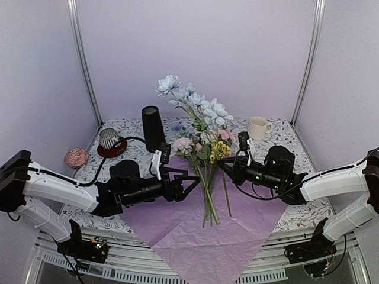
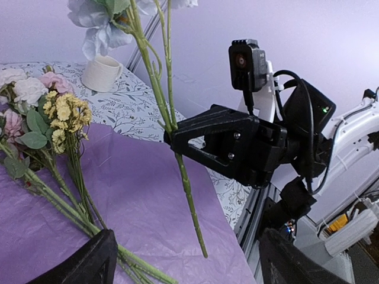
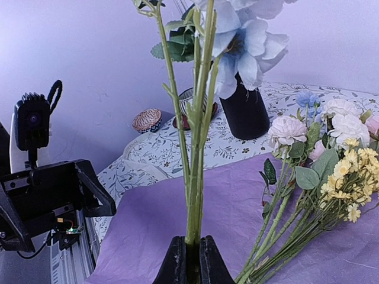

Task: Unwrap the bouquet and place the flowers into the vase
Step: Pass from the right arm to the left, then place the fake flower in the vase.

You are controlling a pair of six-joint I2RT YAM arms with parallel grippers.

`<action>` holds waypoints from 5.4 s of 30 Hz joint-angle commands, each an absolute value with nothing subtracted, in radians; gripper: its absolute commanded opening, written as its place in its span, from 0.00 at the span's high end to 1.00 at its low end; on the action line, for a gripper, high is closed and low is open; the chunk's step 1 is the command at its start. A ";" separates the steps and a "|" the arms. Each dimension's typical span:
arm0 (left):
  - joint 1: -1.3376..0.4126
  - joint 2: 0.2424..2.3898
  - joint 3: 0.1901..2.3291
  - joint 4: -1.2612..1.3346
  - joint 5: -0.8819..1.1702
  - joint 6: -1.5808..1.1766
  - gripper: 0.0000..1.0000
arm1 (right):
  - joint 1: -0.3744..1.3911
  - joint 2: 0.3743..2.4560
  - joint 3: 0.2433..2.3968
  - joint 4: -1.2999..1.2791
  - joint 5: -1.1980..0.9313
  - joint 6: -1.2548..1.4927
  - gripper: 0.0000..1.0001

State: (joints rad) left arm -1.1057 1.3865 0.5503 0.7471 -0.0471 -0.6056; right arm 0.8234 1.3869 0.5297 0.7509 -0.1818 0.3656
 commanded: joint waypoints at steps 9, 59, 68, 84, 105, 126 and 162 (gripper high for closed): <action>-1.064 1.566 0.687 0.947 0.030 -0.601 0.29 | 0.821 1.394 0.523 0.831 -0.269 0.371 0.96; -0.922 1.593 0.779 0.828 0.145 -0.612 1.00 | 0.828 1.383 0.526 0.809 -0.316 0.290 0.40; -0.769 1.336 0.817 0.481 0.087 -0.432 1.00 | 0.827 1.338 0.494 0.800 -0.256 0.237 0.26; -0.455 1.231 1.151 0.239 -0.016 -0.147 1.00 | 0.829 1.366 0.498 0.773 -0.156 0.272 0.01; -0.351 1.496 1.426 0.385 0.006 -0.066 1.00 | 0.827 1.382 0.505 0.779 -0.169 0.251 0.01; -0.297 1.729 1.412 0.359 0.063 -0.085 1.00 | 0.829 1.393 0.511 0.783 -0.194 0.244 0.01; -0.291 1.899 1.453 0.144 0.129 -0.219 0.73 | 0.828 1.401 0.520 0.773 -0.201 0.245 0.01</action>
State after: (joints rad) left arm -0.2996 1.8839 1.4300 0.1719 0.1120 -0.1967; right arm 0.8253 1.3899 0.5030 0.7708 -0.1932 0.2485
